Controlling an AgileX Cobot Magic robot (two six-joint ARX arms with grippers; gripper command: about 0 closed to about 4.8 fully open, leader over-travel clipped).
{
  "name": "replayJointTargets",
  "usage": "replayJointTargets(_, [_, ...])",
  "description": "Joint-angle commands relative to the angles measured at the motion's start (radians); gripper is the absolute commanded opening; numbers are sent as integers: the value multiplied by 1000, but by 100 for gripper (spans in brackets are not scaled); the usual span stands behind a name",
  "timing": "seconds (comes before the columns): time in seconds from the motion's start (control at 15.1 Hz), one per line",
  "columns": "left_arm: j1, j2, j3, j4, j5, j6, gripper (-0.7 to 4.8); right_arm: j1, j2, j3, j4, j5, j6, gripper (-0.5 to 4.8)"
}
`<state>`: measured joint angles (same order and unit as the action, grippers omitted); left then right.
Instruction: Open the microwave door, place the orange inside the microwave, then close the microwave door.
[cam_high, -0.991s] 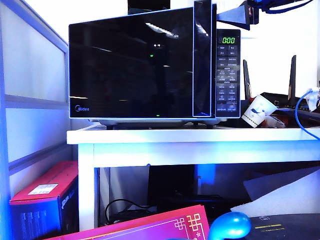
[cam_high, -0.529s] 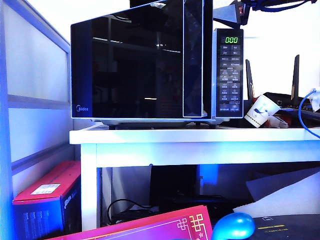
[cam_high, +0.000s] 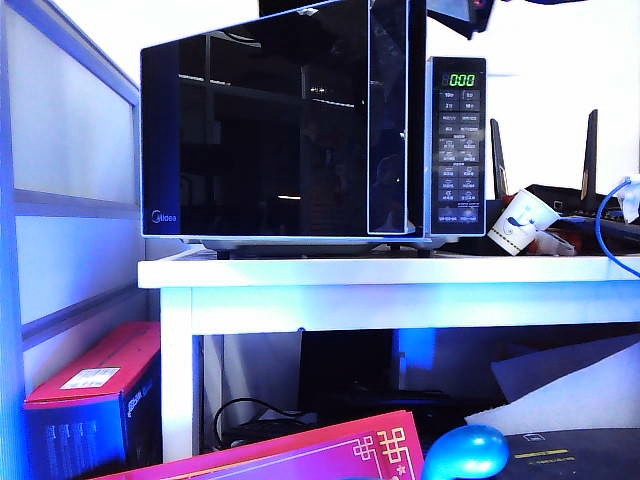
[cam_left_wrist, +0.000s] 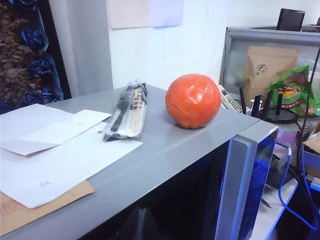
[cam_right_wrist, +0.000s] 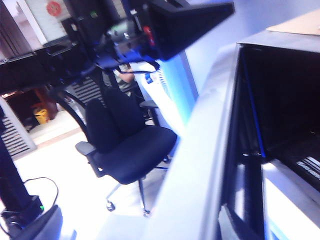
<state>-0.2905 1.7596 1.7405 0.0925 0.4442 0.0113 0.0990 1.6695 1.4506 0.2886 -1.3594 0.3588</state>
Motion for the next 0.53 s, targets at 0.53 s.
replayJointTargets(0.53, [-2, 27, 2, -9, 5, 8, -5, 41, -4, 3, 4, -7, 4, 399])
